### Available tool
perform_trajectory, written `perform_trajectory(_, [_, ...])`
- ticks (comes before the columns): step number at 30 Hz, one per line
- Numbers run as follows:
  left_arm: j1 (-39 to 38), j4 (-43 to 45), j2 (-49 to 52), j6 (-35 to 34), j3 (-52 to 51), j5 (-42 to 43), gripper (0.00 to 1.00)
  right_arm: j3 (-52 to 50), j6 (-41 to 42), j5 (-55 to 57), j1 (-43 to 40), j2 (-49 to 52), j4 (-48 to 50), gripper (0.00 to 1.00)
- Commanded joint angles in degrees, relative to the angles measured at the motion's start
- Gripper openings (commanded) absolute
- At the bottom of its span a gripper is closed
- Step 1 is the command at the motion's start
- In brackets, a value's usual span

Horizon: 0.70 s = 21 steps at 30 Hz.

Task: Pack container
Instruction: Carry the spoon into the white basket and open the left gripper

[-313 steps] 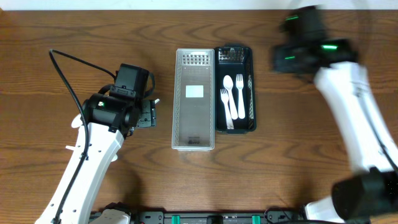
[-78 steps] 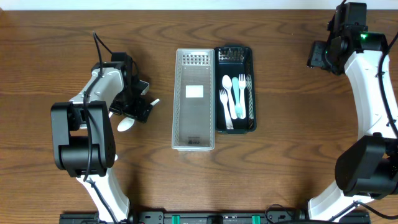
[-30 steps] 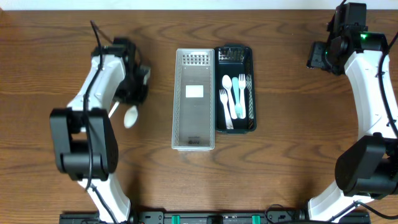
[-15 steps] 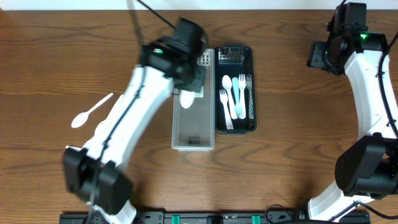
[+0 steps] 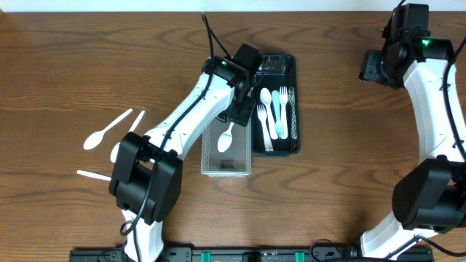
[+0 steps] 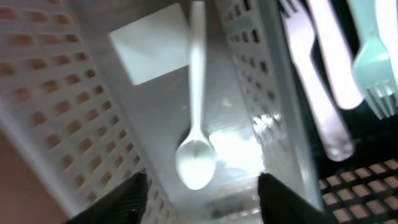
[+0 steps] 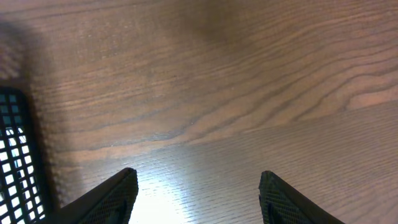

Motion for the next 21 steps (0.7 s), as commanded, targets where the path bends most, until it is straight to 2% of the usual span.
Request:
perform_trajectory(1, [0.4,-1.7,-5.9,3.4,1.9,-8.4,0.68,0.5,-0.9,0.2,-0.3,0.0,0.0,0.66])
perform_trajectory(5, [4.0,-5.1,-14.1,7.3,2.4,-12.9,0.82,0.5,-0.9,0.2,-0.3,0.0,0.0,0.66])
perform_trajectory(10, [18.9,-9.6,-22.1,9.0,2.4,-12.3,0.86,0.5,-0.9,0.2,-0.4,0.0,0.0,0.66])
perform_trajectory(15, [35.5,-10.0,-22.3,18.1,0.2,-5.6,0.93,0.5,-0.9,0.2,-0.4,0.0,0.0,0.66])
perform_trajectory(21, [44.1,-3.8,-18.7,24.5,-7.9,-2.8,0.96,0.5,-0.9,0.2,-0.4,0.0,0.0,0.67])
